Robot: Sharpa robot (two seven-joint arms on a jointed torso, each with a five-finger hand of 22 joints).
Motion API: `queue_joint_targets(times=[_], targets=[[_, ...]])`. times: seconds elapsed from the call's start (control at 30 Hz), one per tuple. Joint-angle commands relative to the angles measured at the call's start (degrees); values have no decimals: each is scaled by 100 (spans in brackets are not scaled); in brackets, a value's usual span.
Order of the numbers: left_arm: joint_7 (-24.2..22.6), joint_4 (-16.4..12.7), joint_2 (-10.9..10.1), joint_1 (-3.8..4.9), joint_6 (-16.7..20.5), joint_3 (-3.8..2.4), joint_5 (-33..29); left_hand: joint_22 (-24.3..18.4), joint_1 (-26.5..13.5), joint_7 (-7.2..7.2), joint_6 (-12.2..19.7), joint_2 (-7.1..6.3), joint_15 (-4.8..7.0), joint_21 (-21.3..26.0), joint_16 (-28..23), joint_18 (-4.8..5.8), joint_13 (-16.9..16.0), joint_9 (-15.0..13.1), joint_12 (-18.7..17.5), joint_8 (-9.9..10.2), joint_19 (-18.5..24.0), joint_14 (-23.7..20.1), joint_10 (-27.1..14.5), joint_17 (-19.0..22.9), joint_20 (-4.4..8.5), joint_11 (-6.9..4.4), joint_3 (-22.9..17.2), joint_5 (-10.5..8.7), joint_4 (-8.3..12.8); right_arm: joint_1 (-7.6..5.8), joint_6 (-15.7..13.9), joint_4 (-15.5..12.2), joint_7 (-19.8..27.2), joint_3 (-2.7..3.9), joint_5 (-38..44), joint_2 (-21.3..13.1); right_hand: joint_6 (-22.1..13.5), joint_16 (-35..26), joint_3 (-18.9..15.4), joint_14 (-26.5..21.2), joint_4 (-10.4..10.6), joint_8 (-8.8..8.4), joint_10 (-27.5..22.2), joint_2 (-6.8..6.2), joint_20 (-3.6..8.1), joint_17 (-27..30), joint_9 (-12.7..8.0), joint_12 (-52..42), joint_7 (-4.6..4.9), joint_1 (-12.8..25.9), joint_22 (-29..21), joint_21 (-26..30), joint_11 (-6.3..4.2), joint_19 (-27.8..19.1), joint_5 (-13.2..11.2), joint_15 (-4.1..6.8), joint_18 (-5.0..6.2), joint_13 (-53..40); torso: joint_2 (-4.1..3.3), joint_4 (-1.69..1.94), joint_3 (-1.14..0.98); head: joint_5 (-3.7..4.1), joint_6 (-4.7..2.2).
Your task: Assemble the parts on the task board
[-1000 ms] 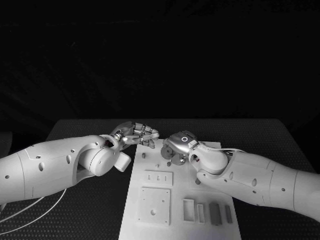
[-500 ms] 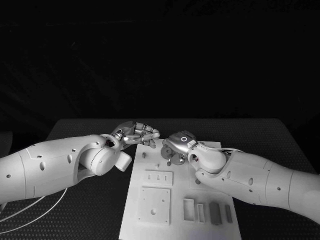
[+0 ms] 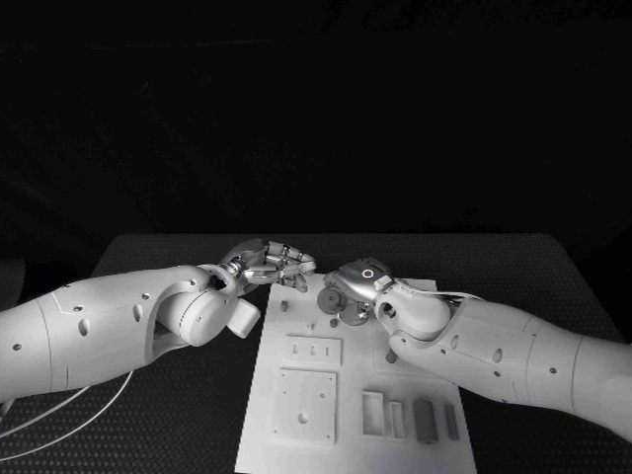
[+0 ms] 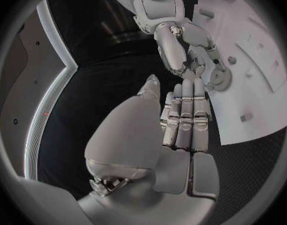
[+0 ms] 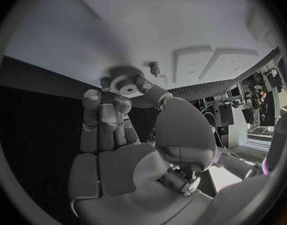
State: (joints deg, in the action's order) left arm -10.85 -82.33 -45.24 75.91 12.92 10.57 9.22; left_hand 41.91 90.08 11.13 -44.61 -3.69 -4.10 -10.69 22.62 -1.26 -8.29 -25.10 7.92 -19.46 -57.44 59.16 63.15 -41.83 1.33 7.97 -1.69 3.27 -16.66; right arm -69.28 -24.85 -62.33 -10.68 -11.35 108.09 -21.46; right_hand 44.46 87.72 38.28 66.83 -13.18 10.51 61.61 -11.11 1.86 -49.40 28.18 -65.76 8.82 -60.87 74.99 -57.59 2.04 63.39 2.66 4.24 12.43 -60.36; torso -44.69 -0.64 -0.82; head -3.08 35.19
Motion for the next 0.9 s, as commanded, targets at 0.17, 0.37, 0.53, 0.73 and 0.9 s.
queue_joint_targets(times=[0.17,0.37,0.53,0.73,0.9], targets=[[-31,-15,-12,8,-60,-5,2,9,-35,12,13,5,-5,21,-36,-93,-9,8,-33,5,-13,37,37,-10,22,11,12,-37,1,5,-95,-64,11,-3,-103,-93,-12,-18,0,14,81,2,-9,-48,-15,-12,7,-3,3,5,10,27,31,52,19,-47,257,-2,-2,-6,3,20,-7],[-26,-26,-23,8,-72,-5,2,10,-37,11,14,6,-5,22,-38,-93,-10,8,-34,4,-14,38,37,-13,22,11,12,-37,0,3,-172,-264,41,9,-214,-266,26,-11,2,20,117,38,-2,-44,-12,-14,25,-19,1,-4,16,22,29,60,19,-47,257,-4,-1,-3,-5,16,1],[-18,-30,-55,8,-57,-5,2,10,-39,12,14,6,-5,23,-41,-93,-10,9,-35,4,-14,39,38,-15,22,11,12,-37,0,-1,-183,-457,61,50,-286,-421,61,-5,-4,28,140,68,6,-32,-8,-15,39,-30,1,-9,22,19,29,66,18,-46,257,-5,3,-12,3,12,6],[-20,-42,-66,9,-56,-5,2,11,-42,13,14,6,-5,24,-43,-93,-11,9,-36,4,-15,40,38,-18,22,12,12,-37,-1,-2,-274,-642,102,119,-348,-585,85,-4,-6,30,150,88,7,-20,-6,-15,47,-35,-2,-15,25,18,27,66,19,-45,257,-3,-2,-9,-7,3,16],[-14,-48,-92,9,-51,-5,3,12,-43,13,14,6,-5,25,-45,-93,-11,9,-38,4,-15,41,38,-21,22,11,12,-37,0,-20,-305,-877,136,260,-464,-789,104,-2,-5,35,153,106,12,3,-2,-14,55,-40,-5,-30,28,17,24,69,19,-43,257,-2,1,-13,-7,3,16]])
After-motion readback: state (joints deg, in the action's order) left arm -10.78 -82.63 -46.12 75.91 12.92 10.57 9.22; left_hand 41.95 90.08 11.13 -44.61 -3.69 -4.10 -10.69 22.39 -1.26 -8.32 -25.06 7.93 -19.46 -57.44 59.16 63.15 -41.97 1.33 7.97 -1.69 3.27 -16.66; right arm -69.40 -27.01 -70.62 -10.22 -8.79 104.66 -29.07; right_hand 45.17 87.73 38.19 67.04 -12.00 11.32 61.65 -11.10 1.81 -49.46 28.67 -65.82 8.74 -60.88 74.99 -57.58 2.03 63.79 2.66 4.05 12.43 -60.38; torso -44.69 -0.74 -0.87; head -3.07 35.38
